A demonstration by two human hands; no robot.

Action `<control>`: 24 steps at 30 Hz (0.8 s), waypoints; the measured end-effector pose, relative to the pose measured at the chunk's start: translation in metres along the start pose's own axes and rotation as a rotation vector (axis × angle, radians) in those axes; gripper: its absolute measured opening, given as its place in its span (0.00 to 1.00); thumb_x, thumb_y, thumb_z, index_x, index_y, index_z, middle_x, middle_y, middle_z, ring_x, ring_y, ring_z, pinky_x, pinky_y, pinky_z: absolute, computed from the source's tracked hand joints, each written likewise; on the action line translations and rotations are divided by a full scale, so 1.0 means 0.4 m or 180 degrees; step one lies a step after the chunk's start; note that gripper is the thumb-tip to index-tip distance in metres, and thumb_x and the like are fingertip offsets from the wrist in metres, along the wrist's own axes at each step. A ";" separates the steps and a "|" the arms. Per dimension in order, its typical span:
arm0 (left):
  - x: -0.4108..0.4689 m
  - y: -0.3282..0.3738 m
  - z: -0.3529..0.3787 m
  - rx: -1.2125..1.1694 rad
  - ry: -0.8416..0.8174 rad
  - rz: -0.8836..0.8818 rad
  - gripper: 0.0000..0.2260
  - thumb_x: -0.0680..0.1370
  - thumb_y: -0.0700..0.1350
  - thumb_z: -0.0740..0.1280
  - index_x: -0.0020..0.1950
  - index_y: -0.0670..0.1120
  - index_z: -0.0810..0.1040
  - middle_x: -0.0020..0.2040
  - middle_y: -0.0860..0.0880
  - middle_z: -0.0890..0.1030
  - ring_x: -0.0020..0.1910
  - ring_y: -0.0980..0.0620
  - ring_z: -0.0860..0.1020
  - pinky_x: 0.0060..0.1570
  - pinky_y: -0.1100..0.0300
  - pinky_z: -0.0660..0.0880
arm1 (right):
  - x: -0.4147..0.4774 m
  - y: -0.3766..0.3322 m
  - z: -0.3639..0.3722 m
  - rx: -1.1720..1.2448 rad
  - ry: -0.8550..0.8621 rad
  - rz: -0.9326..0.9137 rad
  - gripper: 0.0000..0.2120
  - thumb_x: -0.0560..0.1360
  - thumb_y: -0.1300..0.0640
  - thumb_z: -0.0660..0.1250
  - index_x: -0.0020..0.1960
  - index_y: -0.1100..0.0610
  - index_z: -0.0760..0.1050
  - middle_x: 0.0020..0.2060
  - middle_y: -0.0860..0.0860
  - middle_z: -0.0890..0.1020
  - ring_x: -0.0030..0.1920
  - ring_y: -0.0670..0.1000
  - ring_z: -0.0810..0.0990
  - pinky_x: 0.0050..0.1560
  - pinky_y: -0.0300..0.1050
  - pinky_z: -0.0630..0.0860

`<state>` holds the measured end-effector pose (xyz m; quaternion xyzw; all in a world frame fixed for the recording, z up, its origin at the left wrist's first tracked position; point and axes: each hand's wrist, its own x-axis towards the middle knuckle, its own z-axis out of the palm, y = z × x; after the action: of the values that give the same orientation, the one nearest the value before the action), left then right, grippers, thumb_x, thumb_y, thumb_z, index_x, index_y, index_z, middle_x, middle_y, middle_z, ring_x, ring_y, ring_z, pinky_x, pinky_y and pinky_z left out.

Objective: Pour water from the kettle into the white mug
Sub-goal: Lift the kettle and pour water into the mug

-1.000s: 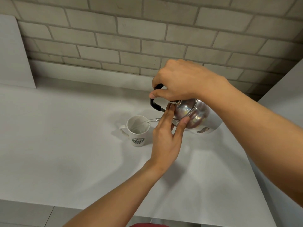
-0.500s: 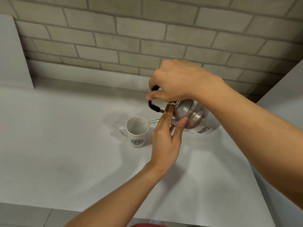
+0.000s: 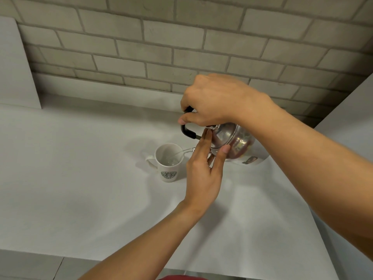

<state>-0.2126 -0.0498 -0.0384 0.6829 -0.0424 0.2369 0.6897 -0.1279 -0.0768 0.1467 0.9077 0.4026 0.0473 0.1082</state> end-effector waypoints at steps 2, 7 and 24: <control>-0.001 0.001 -0.001 -0.0024 0.0010 0.0012 0.25 0.83 0.52 0.68 0.78 0.49 0.68 0.69 0.73 0.70 0.70 0.71 0.69 0.60 0.76 0.71 | 0.001 -0.002 0.000 -0.0001 0.0000 -0.0009 0.19 0.79 0.38 0.66 0.49 0.53 0.84 0.31 0.47 0.65 0.40 0.61 0.74 0.36 0.47 0.67; -0.004 0.006 -0.002 -0.0038 0.0026 -0.0003 0.25 0.83 0.51 0.68 0.78 0.46 0.69 0.70 0.67 0.71 0.71 0.70 0.69 0.60 0.77 0.69 | 0.003 -0.006 0.001 -0.0058 -0.0011 -0.0029 0.21 0.78 0.38 0.67 0.46 0.55 0.83 0.31 0.48 0.66 0.38 0.61 0.75 0.35 0.47 0.67; 0.001 0.018 -0.006 -0.0001 0.0001 -0.0048 0.24 0.83 0.50 0.67 0.78 0.46 0.69 0.72 0.63 0.72 0.73 0.67 0.69 0.61 0.77 0.69 | 0.009 -0.004 -0.003 -0.0093 -0.0031 0.0023 0.21 0.78 0.37 0.67 0.47 0.55 0.83 0.32 0.47 0.66 0.40 0.61 0.76 0.30 0.43 0.62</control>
<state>-0.2158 -0.0479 -0.0317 0.6831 -0.0372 0.2318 0.6916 -0.1268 -0.0730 0.1475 0.9077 0.3980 0.0491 0.1233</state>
